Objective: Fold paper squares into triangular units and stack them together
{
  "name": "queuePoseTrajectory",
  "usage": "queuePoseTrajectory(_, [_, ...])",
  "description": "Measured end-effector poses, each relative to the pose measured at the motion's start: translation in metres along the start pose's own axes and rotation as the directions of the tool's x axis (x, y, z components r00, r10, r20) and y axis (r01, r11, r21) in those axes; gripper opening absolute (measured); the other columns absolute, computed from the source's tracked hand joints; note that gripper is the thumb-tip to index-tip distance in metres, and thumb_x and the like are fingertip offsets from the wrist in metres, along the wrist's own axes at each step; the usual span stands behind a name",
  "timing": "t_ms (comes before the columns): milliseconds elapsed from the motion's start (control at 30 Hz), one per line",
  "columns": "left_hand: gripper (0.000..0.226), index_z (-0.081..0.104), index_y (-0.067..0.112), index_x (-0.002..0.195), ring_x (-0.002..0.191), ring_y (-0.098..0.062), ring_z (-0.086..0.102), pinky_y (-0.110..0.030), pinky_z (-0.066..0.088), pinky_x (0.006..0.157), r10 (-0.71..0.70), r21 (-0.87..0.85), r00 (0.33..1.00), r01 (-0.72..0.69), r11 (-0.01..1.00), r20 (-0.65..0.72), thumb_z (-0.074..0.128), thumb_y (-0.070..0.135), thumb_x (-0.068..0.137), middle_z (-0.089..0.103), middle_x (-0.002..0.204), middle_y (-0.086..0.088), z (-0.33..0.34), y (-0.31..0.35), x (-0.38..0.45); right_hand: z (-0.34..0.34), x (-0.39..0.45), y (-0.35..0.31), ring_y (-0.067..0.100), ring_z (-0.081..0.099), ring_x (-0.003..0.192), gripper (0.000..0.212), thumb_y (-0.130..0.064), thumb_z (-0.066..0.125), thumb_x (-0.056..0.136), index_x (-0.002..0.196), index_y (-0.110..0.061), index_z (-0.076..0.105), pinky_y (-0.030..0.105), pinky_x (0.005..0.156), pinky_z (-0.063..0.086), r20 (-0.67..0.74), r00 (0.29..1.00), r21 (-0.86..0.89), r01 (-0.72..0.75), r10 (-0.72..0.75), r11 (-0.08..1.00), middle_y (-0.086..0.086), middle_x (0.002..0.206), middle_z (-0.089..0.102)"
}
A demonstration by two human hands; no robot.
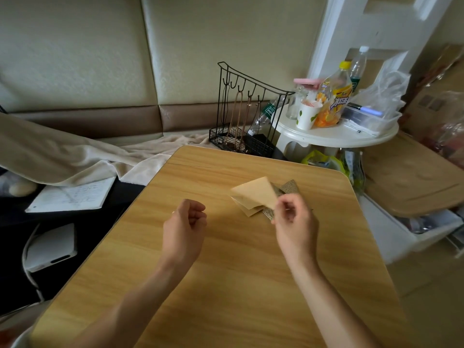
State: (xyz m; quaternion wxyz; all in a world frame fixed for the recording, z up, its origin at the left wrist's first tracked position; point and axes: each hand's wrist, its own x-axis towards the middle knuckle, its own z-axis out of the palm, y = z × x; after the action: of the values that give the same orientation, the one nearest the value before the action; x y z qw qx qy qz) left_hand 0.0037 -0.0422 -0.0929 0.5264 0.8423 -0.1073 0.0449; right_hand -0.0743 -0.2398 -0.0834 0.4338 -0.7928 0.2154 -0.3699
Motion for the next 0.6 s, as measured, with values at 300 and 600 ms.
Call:
queuePoseTrajectory(300, [0.025,0.068,0.018,0.1,0.083,-0.003,0.063,-0.009,0.046,0.069,0.073,0.023,0.993,-0.076,0.997,0.095,0.06,-0.004,0.091,0.069,0.09,0.005,0.01,0.008,-0.013,-0.012,0.009,0.022,0.022,0.06,0.084,0.01,0.004,0.073,0.088,0.093,-0.004,0.07,0.016,0.071,0.044,-0.147,0.977,-0.338,0.096,-0.153,0.936,0.012,0.098,0.064])
queuePoseTrajectory(600, [0.027,0.069,0.017,0.098,0.085,-0.003,0.062,-0.008,0.046,0.071,0.233,0.087,0.968,-0.241,0.967,0.097,0.062,-0.008,0.089,0.068,0.089,0.009,0.003,0.008,-0.02,-0.009,0.003,0.024,0.03,0.064,0.102,0.011,-0.007,0.074,0.091,0.102,-0.01,0.074,0.035,0.08,0.053,0.047,0.995,-0.45,0.096,-0.084,0.888,0.008,0.105,0.071])
